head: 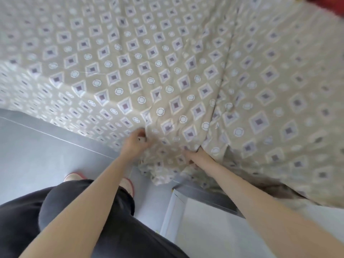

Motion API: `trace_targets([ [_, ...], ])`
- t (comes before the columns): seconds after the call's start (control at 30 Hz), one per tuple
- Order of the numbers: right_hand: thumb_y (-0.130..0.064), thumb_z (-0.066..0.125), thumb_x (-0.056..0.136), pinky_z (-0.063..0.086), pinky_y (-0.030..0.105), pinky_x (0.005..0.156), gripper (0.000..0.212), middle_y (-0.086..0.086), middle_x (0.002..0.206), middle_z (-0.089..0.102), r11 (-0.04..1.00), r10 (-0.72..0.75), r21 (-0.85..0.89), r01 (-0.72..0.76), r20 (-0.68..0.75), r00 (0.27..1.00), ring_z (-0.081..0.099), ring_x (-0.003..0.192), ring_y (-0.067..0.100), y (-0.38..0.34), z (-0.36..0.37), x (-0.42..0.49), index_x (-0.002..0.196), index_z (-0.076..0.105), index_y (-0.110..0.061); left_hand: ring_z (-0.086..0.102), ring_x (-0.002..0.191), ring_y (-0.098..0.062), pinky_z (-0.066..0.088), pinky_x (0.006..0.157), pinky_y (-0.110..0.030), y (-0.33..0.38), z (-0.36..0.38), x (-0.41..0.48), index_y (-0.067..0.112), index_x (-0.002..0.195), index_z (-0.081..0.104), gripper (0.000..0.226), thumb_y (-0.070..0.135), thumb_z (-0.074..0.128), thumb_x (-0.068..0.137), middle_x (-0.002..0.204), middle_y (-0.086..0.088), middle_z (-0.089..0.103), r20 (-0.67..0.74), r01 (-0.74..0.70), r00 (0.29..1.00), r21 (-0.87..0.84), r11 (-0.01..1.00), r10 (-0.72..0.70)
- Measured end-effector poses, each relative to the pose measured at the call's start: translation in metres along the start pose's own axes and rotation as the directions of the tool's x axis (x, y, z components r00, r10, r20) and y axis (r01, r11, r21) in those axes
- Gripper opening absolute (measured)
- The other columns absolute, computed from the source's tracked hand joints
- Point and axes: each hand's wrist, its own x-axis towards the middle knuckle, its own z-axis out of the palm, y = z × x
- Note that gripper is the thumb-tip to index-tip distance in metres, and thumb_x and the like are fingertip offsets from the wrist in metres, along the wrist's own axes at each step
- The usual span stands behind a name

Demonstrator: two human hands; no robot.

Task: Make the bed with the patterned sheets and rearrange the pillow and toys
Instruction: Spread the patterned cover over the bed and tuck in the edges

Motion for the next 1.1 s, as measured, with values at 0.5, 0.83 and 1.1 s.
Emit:
trace_targets([
  [0.5,-0.023,0.040,0.099,0.043,0.023,0.057,0.037,0.003,0.081,0.053,0.869,0.177,0.486,-0.092,-0.132,0.975,0.049,0.061,0.013,-0.035,0.011,-0.039,0.128,0.052,-0.002,0.052,0.085,-0.019,0.040,0.072,-0.028,0.052,-0.034,0.010,0.015,0.091,0.057,0.032,0.046,0.064,0.085,0.086,0.002,0.057,-0.020,0.120,0.993,0.098,0.988,-0.118],
  [0.83,-0.011,0.057,0.091,0.057,0.041,0.080,0.029,0.008,0.112,0.034,0.763,0.264,0.581,-0.282,0.117,0.957,0.055,0.099,0.029,-0.108,-0.051,-0.066,0.116,0.043,-0.013,0.052,0.116,-0.025,0.039,0.089,-0.029,0.137,-0.057,0.046,0.012,0.130,0.050,0.038,0.032,0.045,0.097,0.127,-0.007,0.056,0.090,-0.003,0.996,0.173,0.985,-0.012],
  [1.1,-0.011,0.049,0.088,0.054,0.041,0.078,0.036,0.007,0.107,0.053,0.991,-0.082,0.076,0.108,-0.283,0.956,0.057,0.096,0.025,-0.159,-0.098,0.021,0.123,0.041,-0.013,0.057,0.105,-0.029,0.040,0.085,-0.030,0.180,-0.039,0.132,0.008,0.129,0.051,0.038,0.029,0.036,0.100,0.118,-0.012,0.059,0.179,-0.015,0.984,0.112,0.994,-0.005],
])
